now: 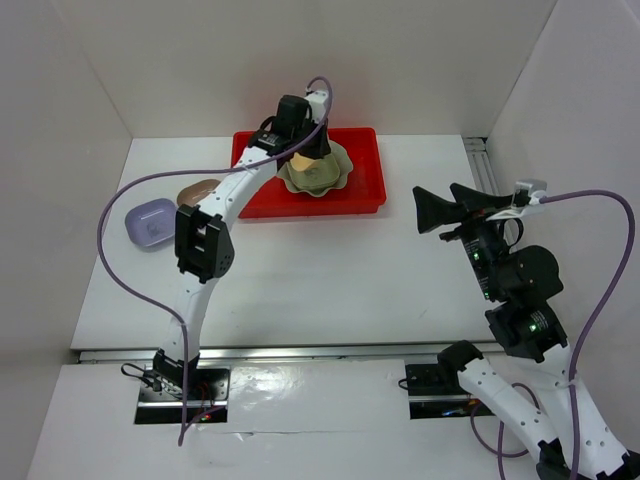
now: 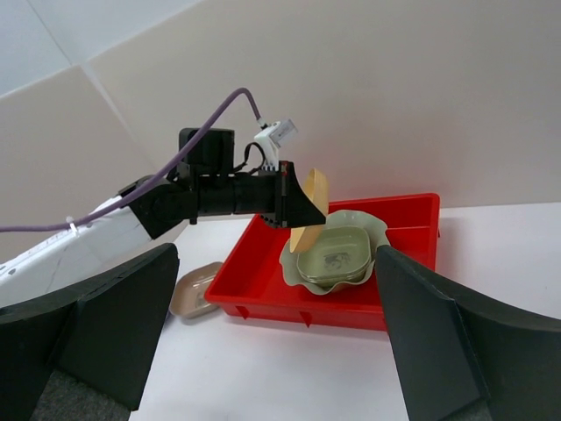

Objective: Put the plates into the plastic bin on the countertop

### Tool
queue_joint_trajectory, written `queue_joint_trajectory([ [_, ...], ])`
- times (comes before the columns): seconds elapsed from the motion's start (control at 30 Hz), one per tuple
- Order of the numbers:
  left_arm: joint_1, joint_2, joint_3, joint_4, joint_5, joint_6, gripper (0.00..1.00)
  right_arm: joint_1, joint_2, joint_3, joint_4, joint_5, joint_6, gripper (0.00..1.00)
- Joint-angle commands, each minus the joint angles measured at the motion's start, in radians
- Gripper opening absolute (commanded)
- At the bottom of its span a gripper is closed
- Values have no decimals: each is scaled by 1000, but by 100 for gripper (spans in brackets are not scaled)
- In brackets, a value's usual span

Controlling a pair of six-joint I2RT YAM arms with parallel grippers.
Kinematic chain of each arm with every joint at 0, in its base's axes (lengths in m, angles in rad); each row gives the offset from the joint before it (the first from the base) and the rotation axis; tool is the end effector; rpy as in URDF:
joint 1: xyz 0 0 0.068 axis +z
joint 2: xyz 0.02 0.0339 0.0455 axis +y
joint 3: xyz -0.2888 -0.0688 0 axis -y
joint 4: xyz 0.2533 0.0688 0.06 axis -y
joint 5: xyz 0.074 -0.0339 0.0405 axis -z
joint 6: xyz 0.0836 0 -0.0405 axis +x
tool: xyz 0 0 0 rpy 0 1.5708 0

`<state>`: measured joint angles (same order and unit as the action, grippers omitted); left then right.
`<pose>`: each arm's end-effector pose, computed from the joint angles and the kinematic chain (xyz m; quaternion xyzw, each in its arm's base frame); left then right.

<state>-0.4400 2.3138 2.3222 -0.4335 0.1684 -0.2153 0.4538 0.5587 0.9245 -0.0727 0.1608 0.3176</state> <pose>0.5465 -0.2728 0.3238 0.1392 0.8270 -0.2407 0.4886 0.1317 0.0494 0.4584 0.0239 0.5974 0.2567 0.7594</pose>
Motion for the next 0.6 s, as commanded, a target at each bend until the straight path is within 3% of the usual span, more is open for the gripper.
queue_joint_trajectory([
  [0.0, 3, 13, 0, 104, -16, -48, 0, -3, -14, -7, -12, -6, -5, 100],
  [0.2, 3, 33, -9, 113, -35, -72, 0, -3, -14, -7, -12, -6, -5, 100],
  [0.4, 12, 53, -27, 113, -44, -82, 8, -3, -23, -16, -12, -6, -5, 100],
  [0.57, 12, 62, -38, 113, -53, -82, 10, -3, -23, -16, -12, -6, -5, 100],
])
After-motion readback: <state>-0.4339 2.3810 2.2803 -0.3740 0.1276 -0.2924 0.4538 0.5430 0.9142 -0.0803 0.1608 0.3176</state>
